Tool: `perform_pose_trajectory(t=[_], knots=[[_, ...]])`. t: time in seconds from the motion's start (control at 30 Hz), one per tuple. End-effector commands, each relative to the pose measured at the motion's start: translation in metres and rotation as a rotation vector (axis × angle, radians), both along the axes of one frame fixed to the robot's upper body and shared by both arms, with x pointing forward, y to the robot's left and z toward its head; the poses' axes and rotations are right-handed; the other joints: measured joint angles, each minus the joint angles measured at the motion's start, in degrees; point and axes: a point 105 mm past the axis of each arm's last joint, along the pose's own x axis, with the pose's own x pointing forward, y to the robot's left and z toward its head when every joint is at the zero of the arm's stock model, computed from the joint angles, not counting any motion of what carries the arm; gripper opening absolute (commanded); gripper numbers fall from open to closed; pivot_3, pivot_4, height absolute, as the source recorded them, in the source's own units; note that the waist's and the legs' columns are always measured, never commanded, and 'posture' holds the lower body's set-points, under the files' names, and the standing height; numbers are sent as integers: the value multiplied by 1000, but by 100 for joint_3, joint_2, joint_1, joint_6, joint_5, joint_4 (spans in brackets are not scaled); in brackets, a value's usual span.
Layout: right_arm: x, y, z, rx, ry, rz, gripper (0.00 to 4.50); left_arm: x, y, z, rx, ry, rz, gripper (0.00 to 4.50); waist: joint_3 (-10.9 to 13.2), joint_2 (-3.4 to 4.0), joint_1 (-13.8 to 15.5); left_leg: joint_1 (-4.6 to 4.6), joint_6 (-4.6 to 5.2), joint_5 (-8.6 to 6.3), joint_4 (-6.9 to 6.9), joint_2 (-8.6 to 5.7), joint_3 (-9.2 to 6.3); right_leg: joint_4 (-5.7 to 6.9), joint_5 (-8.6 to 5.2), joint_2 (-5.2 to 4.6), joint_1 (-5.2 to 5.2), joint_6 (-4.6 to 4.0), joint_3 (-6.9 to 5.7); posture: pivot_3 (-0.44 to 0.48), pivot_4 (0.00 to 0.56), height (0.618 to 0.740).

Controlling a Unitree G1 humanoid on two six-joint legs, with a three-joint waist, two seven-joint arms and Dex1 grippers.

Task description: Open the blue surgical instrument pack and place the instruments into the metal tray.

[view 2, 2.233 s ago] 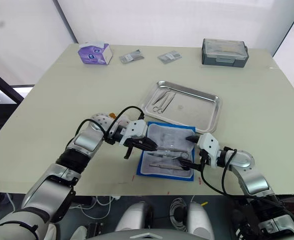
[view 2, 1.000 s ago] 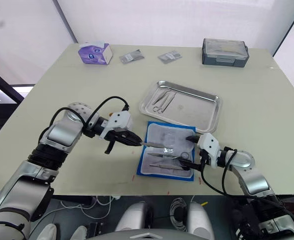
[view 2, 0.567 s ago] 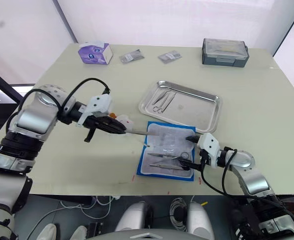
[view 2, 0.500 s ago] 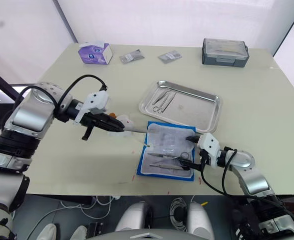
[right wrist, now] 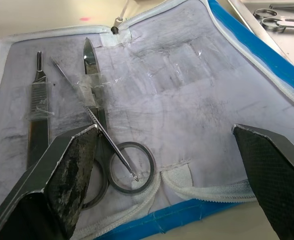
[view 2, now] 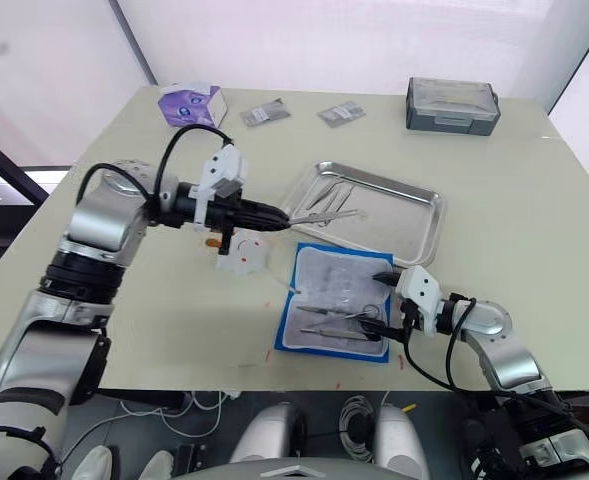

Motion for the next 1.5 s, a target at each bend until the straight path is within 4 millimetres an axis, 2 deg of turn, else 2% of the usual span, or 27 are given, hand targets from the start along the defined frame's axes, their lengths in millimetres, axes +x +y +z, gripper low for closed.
perform_pose_trajectory(t=[0.03,0.23,0.53,0.73,0.83,0.97,1.33,1.37,1.4,1.43,1.5], knots=[[-18,-21,-56,-168,193,-45,4500,6,-17,22,-73,-61,62,35,0,0,0,0,0,0,0,0,0,0,0,0,0,0,0,0,150,727],[-17,-22,-55,-168,189,-48,4500,28,-46,11,-129,-75,249,35,1,1,2,0,0,0,0,-1,0,1,1,0,1,0,2,0,150,727],[-16,-21,-55,-167,187,-44,4500,59,-78,-3,-178,-26,498,35,2,0,9,0,-1,0,1,-4,-2,-2,1,0,2,1,2,0,150,727],[-16,-20,-55,-165,187,-46,4500,70,-97,-35,-123,62,636,35,1,1,2,2,-1,0,0,-4,0,-2,1,0,3,1,2,0,150,727],[-16,-20,-55,-163,187,-47,4500,74,-99,-50,-90,112,700,35,2,0,-1,1,-1,0,0,-4,-1,-1,1,0,2,1,2,0,150,727],[-17,-21,-55,-162,187,-52,4500,79,-97,-60,-67,119,757,35,2,0,-6,1,-1,0,-1,-5,-1,-2,1,0,2,1,2,0,150,727],[-18,-22,-55,-162,188,-58,4500,81,-87,-72,-46,166,802,35,2,0,2,1,-5,3,-1,-5,0,-2,1,-1,3,1,1,0,150,727],[-18,-21,-55,-162,188,-57,4500,81,-87,-72,-45,163,804,453,2,1,2,1,-5,3,-1,-5,0,-2,1,-1,3,1,1,0,150,727],[-17,-21,-55,-161,187,-55,4500,81,-88,-71,-44,157,803,453,2,0,2,1,-5,3,-1,-5,0,-2,1,-1,3,1,1,0,150,727],[-17,-21,-55,-161,187,-54,4500,81,-88,-70,-43,152,801,1031,2,0,2,1,-5,3,-1,-5,0,-2,2,-1,3,0,1,0,150,727],[-17,-20,-55,-160,187,-52,4500,80,-88,-69,-44,147,799,1194,2,0,1,1,-5,3,-1,-5,0,-2,2,-1,3,1,1,0,150,727]])
